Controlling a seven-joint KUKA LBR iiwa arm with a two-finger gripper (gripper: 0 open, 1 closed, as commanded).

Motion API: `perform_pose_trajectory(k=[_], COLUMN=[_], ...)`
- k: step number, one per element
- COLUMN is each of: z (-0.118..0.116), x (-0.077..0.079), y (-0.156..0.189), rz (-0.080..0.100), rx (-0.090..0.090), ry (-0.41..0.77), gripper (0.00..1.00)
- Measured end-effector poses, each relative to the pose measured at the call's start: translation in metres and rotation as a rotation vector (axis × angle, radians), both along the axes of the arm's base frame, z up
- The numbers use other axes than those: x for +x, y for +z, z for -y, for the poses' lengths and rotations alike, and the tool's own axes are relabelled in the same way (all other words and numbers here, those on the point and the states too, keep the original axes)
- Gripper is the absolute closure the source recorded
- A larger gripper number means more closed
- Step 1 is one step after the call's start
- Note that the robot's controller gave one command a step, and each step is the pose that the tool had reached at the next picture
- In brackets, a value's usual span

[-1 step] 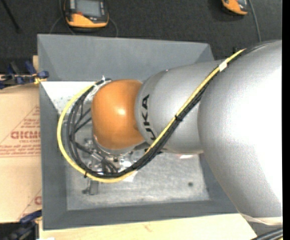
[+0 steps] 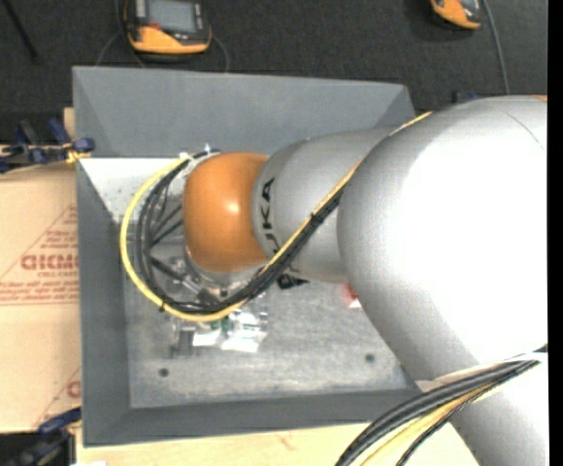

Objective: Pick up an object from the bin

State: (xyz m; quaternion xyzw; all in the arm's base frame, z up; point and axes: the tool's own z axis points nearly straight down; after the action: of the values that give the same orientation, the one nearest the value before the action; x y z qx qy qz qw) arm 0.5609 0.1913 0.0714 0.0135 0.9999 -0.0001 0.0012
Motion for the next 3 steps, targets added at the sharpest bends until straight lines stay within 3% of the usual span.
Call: perform_pose_trajectory(k=[1, 2, 3], z=[0.0743, 0.0714, 0.0709], x=[-0.0347, -0.0346, -0.0349], y=[-0.0011, -0.0008, -0.001], rz=[-0.001, 0.0, -0.001], rx=[-0.003, 0.001, 0.002], ry=[0.252, 0.249, 0.248], gripper=[0.0, 1.0, 0.0])
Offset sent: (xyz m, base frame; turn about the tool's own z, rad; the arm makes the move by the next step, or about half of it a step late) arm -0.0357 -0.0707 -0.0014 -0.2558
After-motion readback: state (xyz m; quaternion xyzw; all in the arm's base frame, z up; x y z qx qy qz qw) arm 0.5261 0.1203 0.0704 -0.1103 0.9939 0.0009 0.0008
